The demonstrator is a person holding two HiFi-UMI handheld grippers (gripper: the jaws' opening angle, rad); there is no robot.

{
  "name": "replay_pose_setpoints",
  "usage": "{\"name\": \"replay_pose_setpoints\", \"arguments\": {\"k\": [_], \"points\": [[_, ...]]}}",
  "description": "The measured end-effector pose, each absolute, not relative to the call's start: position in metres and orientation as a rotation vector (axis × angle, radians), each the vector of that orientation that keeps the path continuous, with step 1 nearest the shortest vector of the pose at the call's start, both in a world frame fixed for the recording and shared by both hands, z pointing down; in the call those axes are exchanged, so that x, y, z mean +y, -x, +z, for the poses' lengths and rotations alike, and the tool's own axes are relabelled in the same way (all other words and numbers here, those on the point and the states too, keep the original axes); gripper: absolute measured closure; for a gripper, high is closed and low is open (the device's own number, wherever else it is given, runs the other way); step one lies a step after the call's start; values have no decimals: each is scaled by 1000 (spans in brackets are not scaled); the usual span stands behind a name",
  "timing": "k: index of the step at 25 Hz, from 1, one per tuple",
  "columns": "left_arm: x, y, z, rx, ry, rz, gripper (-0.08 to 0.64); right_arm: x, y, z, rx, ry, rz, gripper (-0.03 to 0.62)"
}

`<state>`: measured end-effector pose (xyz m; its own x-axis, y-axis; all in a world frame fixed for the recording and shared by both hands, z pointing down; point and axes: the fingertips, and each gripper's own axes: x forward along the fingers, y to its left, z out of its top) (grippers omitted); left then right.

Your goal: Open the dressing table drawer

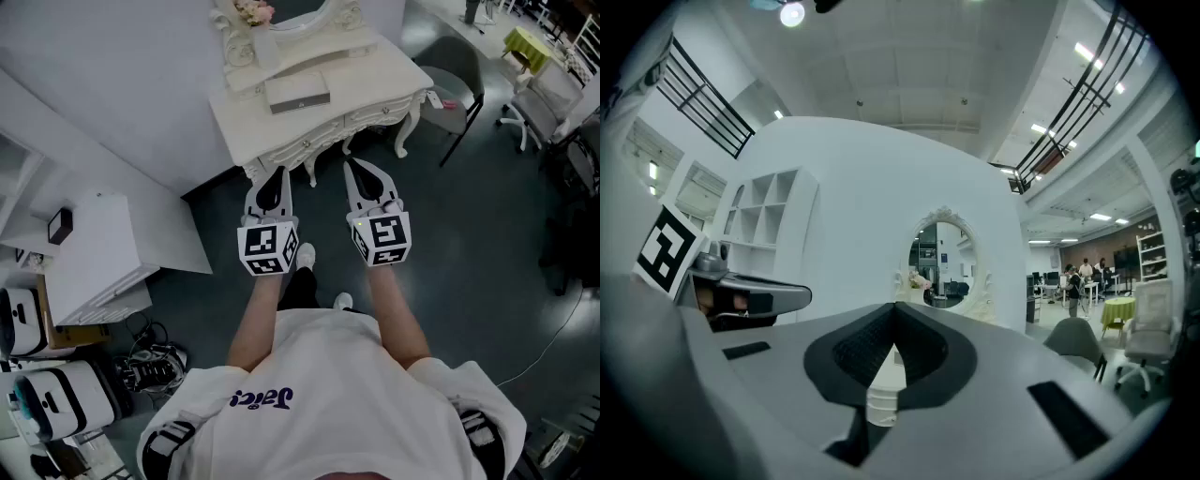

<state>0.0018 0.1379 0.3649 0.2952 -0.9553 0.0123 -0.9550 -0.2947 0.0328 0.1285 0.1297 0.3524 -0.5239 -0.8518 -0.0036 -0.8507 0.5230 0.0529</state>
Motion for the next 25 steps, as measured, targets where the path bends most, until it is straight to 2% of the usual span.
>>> {"name": "replay_pose_setpoints", "arguments": {"k": [16,25], "points": [[-76,87,423,-1716,-2495,13,546,-82,-40,421,-2624,-1564,285,581],[-141,108,455,-1583,-2535,-14,545,-146,-16,507,-2543,-1600,645,580]]}}
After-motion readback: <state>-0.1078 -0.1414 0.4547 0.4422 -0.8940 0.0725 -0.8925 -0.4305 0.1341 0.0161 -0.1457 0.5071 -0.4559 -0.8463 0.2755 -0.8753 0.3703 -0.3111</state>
